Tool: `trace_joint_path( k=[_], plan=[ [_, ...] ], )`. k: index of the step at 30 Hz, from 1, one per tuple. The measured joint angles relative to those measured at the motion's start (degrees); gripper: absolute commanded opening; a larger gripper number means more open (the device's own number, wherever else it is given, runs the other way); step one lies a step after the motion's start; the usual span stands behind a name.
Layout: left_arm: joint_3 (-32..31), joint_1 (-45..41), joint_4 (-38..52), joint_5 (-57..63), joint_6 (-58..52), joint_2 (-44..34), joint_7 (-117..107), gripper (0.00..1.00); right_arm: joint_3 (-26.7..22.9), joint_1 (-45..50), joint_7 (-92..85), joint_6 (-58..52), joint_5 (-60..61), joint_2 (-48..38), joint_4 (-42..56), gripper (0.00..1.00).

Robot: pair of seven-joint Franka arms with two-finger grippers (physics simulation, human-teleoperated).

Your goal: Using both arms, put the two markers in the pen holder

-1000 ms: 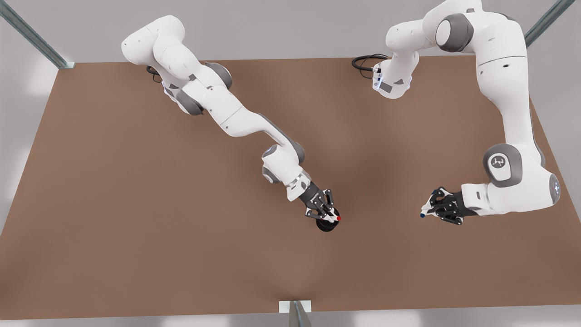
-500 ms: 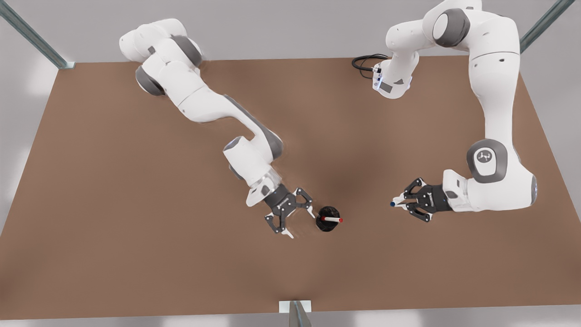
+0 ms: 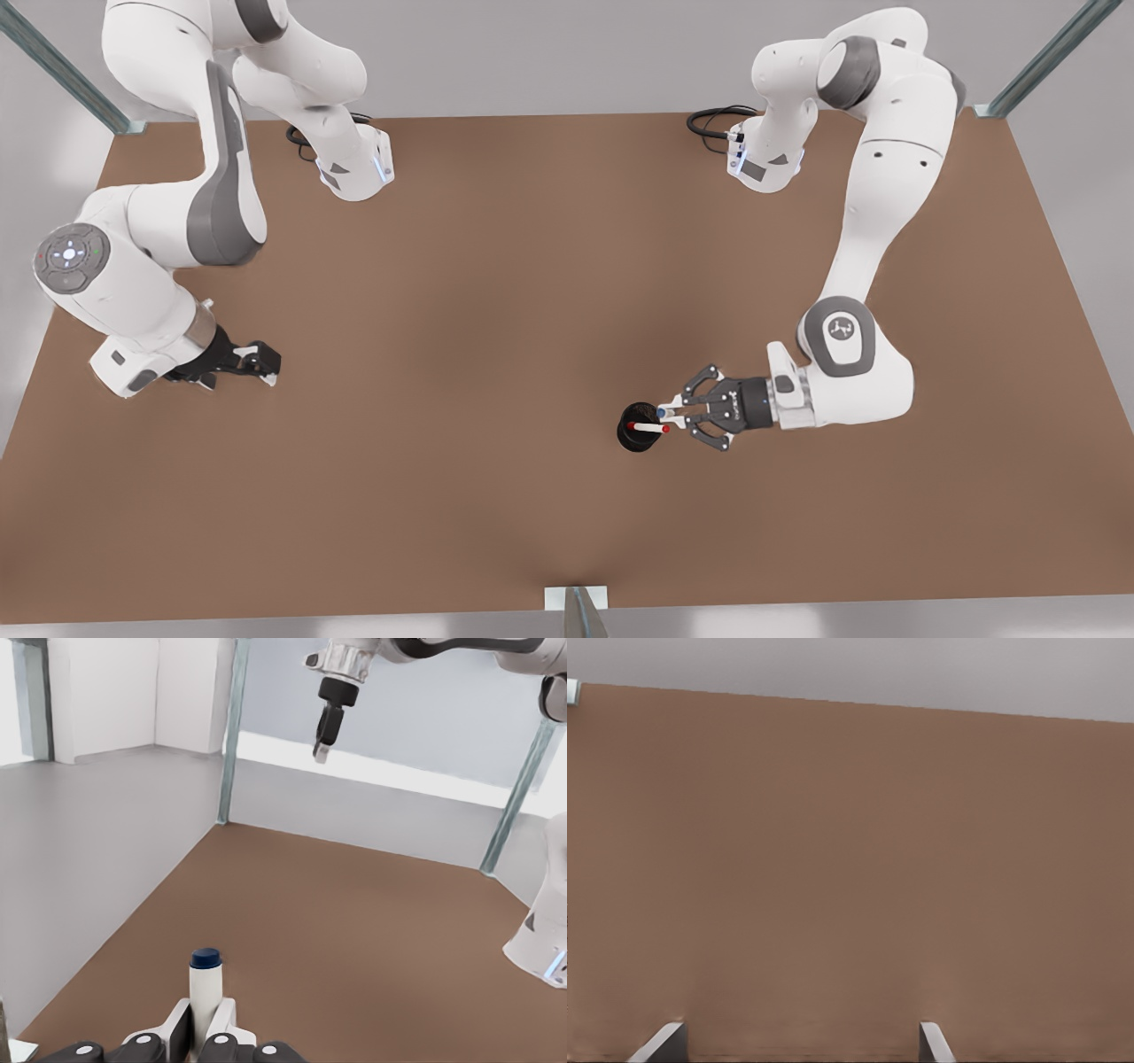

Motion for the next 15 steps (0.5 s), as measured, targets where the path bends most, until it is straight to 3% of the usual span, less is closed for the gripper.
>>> trace_joint_path(
  k=[15],
  plan=[
    [-0.3,-2.9,-6.8,-8.9,10.8,2.7,17.7,0.21,0.5,0.1,1.7,-1.1,0.3,-1.1,-2.2,1.0]
  ],
)
